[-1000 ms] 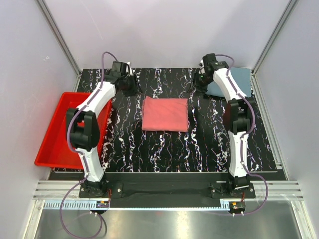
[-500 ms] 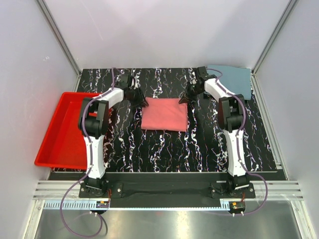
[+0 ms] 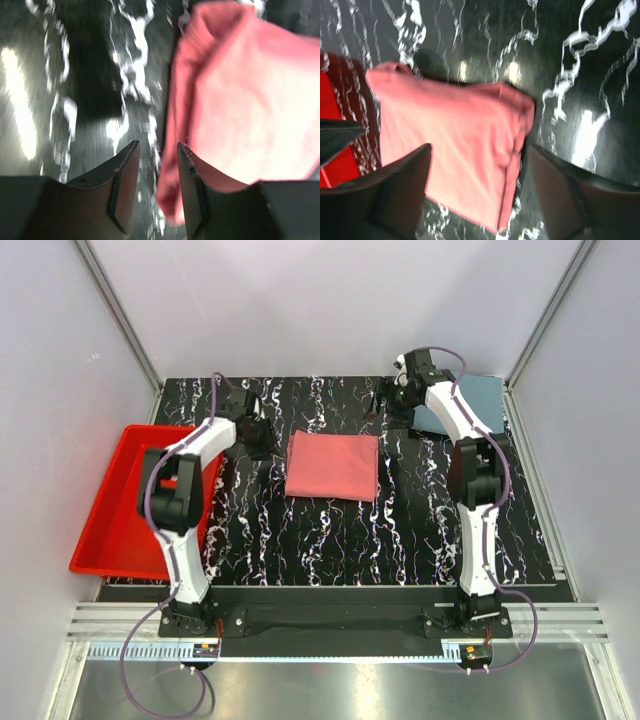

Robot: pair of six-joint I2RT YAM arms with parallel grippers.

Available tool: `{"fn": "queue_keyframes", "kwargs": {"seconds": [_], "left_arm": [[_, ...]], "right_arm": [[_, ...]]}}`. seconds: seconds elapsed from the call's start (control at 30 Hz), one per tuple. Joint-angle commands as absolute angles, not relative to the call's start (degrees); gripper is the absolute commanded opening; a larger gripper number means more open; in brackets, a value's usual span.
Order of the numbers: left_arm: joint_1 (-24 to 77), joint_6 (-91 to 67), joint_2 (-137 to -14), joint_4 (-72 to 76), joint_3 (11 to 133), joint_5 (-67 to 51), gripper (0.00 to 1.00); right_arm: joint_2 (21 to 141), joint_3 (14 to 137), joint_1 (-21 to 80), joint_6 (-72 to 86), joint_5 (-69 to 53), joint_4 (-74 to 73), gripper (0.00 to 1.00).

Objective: Fold and stack the t-shirts
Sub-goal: Fold the tshirt

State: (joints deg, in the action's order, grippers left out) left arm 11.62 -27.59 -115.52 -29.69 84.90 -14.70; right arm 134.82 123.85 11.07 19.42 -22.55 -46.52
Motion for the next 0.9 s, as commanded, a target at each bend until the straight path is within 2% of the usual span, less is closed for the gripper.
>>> {"fn": "queue_keyframes", "kwargs": {"seconds": [0.0, 0.03, 0.07, 0.33, 0.6, 0.87], "left_arm": [[11.6, -25.8, -103.3, -30.5, 82.6, -13.3, 0.41], [11.8, -25.8, -101.7, -31.2, 81.7, -14.0, 0.41], [12.2, -25.8, -100.0, -31.6, 81.0, -14.1, 0.41], [15.5, -29.0, -82.0, -33.7, 66.9, -17.3, 0.41], [16.3, -29.5, -70.8, -37.4, 58.1, -17.6, 0.41], [16.3, -29.1, -68.3, -39.5, 57.7, -17.7, 0.41]], "right_arm": [[127.3, 117.6, 10.9, 13.7, -21.8, -45.8, 0.89], [126.9, 116.3, 10.7, 13.3, -23.3, -45.4, 0.98], [127.0, 114.4, 10.7, 12.8, -24.2, -44.5, 1.00], [125.6, 104.9, 10.5, 11.7, -28.7, -34.0, 1.00], [127.8, 101.5, 9.2, 10.1, -38.1, -30.5, 0.93], [131.9, 98.4, 10.4, 11.4, -37.9, -27.6, 0.85]]}}
